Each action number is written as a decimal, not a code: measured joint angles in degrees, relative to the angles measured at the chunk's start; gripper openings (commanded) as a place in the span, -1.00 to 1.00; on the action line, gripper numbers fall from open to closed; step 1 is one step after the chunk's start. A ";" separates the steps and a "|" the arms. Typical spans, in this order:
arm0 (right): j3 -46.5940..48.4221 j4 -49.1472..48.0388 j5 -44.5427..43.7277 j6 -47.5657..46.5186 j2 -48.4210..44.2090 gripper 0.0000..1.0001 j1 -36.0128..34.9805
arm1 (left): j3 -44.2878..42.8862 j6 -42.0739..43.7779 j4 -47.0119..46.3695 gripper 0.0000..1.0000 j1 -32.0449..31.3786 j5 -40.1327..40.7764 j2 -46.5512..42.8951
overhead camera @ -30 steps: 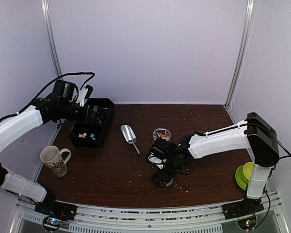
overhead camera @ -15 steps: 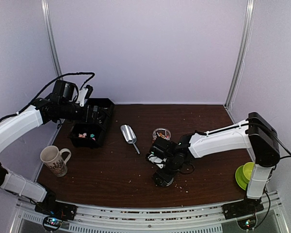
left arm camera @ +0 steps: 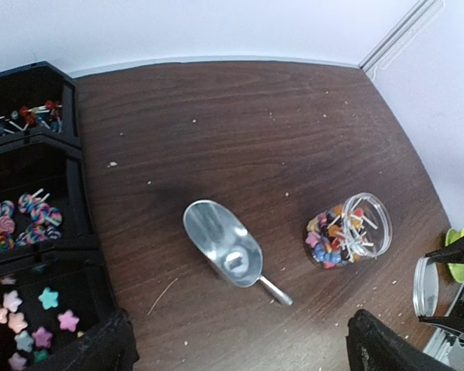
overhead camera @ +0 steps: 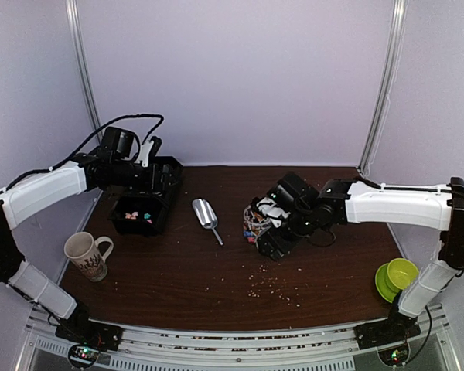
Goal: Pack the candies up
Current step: Pick up the box lid from the center of the board, then move the packing box to the center of the board.
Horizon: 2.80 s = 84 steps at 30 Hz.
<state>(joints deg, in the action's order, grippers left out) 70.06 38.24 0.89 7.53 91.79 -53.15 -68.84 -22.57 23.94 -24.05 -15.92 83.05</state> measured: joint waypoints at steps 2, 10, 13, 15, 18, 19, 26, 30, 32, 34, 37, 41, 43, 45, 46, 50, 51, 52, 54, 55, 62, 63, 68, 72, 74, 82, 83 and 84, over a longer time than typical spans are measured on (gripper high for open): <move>-0.57 -0.09 -0.52 -0.37 -1.79 0.81 2.14 | -2.01 -1.99 -2.47 0.96 -0.28 -1.36 3.45; -5.07 -0.52 -1.46 -1.38 -8.13 0.82 9.11 | -18.84 -7.13 -7.06 0.96 -4.35 -5.42 22.43; -6.29 -0.57 -1.70 -1.42 -9.62 0.83 10.60 | -25.75 -8.52 -7.76 0.96 -5.86 -7.48 29.03; -6.97 -0.61 -1.86 -1.42 -10.60 0.82 11.28 | -30.58 -9.14 -8.74 0.96 -6.86 -8.68 33.86; -7.87 -0.66 -2.01 -1.40 -12.09 0.82 11.87 | -37.46 -10.05 -8.90 0.96 -8.48 -10.75 40.76; -8.13 -0.61 -2.08 -1.40 -12.66 0.82 12.00 | -39.32 -10.38 -9.14 0.96 -8.94 -11.41 42.73; -8.79 -0.57 -2.23 -1.36 -15.30 0.82 12.15 | -44.85 -15.19 -12.39 0.96 -11.39 -17.31 52.41; -9.18 -0.52 -2.25 -1.36 -15.96 0.82 12.17 | -47.45 -17.99 -14.88 0.96 -12.26 -20.35 56.26; -9.46 -0.44 -2.23 -1.33 -16.28 0.82 12.17 | -48.92 -18.93 -15.96 0.95 -12.68 -21.66 57.81; -9.62 -0.26 -2.25 -1.33 -16.68 0.82 12.17 | -49.37 -19.37 -16.90 0.96 -12.98 -22.71 58.64; -9.62 -0.20 -2.27 -1.33 -17.51 0.82 12.20 | -49.59 -19.43 -17.40 0.96 -13.44 -24.41 59.36; -9.62 -0.13 -2.25 -1.33 -18.91 0.82 12.20 | -49.79 -19.39 -18.67 0.96 -14.01 -27.74 60.35; -9.62 -0.02 -2.25 -1.33 -19.45 0.82 12.20 | -49.79 -19.37 -19.65 0.95 -14.25 -29.68 61.00; -9.60 0.17 -2.25 -1.36 -19.69 0.82 12.20 | -49.79 -19.37 -20.35 0.93 -14.56 -31.63 61.68; -9.60 0.39 -2.25 -1.36 -19.80 0.82 12.20 | -49.77 -19.34 -20.76 0.92 -14.73 -32.68 61.96; -9.57 1.14 -2.23 -1.38 -20.11 0.82 12.20 | -47.54 -19.34 -23.67 0.92 -15.50 -35.87 61.92; -9.55 1.22 -2.23 -1.38 -20.15 0.82 12.20 | -46.25 -19.32 -24.63 0.92 -15.72 -36.57 61.79; -9.55 1.27 -2.21 -1.38 -20.17 0.82 12.20 | -44.81 -19.45 -25.51 0.92 -15.91 -37.13 61.61; -9.38 1.53 -2.19 -1.38 -20.17 0.81 12.20 | -41.48 -19.39 -27.54 0.91 -16.22 -38.29 59.98; -9.22 1.68 -2.16 -1.38 -20.20 0.81 12.20 | -39.78 -19.34 -28.17 0.91 -16.39 -38.45 59.06; -8.24 1.90 -0.76 -1.40 -20.17 0.80 12.20 | -28.20 -19.06 -32.30 0.91 -17.70 -39.36 52.70; -8.15 1.97 -0.59 -1.40 -20.15 0.80 12.15 | -26.80 -18.95 -32.98 0.91 -18.08 -39.34 51.93; -6.99 2.16 0.28 -1.42 -19.58 0.80 11.58 | -23.39 -18.51 -33.55 0.92 -20.65 -38.60 49.46; -6.43 2.23 0.46 -1.44 -19.08 0.81 11.10 | -22.16 -17.90 -33.62 0.95 -23.17 -37.59 47.32; -6.38 2.32 0.46 -1.57 -19.02 0.81 10.99 | -21.53 -17.33 -33.75 0.96 -24.09 -36.94 45.77; -5.68 2.36 0.46 -1.79 -18.88 0.82 10.99 | -21.05 -6.25 -26.75 0.96 -24.04 -29.42 36.00; -5.68 2.36 0.46 -1.81 -18.88 0.82 10.99 | -20.87 -4.22 -25.66 0.96 -23.76 -27.74 34.36; -5.68 2.36 0.46 -1.84 -18.88 0.82 10.99 | -20.37 -2.47 -25.20 0.96 -23.45 -26.32 32.72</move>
<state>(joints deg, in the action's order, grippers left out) 64.38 40.60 1.34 5.69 72.90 -42.15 -89.21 -25.04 -1.26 -47.51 -42.24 115.77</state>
